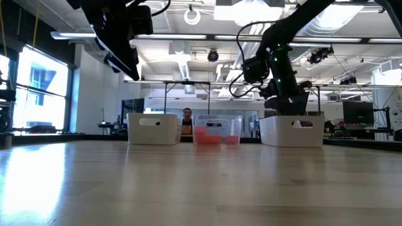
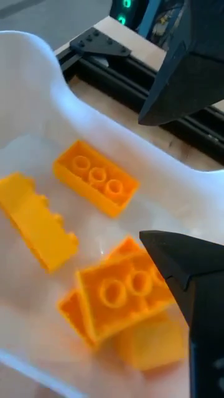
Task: Sort & place blocks by color
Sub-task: Return to Home Position
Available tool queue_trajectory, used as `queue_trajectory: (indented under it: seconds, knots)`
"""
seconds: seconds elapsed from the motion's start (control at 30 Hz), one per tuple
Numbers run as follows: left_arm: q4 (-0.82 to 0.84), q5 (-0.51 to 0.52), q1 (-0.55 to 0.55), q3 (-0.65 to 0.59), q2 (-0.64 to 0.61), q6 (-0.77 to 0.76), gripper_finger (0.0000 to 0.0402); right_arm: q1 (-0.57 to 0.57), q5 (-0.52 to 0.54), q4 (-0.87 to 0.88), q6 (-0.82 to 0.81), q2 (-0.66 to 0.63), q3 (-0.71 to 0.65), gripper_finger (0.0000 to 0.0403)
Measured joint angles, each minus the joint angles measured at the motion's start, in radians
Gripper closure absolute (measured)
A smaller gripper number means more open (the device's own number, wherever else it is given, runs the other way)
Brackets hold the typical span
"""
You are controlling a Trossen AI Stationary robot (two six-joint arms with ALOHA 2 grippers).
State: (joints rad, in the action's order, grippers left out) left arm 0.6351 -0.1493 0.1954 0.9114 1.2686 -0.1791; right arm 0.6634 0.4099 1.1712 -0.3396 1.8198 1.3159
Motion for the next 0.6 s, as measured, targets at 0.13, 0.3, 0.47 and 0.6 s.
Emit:
queue_trajectory:
  seconds: [0.13,0.3,0.47,0.6]
  knots:
    - [-0.129,-0.087,-0.008,-0.085,-0.01,-0.011,0.0245,-0.052,-0.001,-0.007,0.001,-0.039,-0.006,0.0125]
    - [-0.321,-0.169,-0.005,-0.228,-0.041,-0.079,0.0245,-0.117,-0.023,-0.098,0.039,-0.14,-0.039,0.0124]
    - [-0.415,-0.164,-0.005,-0.311,-0.088,-0.117,0.0245,-0.163,-0.139,-0.277,0.078,-0.305,-0.16,0.0124]
    - [-0.458,-0.162,-0.006,-0.357,-0.158,-0.124,0.0245,-0.2,-0.255,-0.443,0.11,-0.459,-0.3,0.0124]
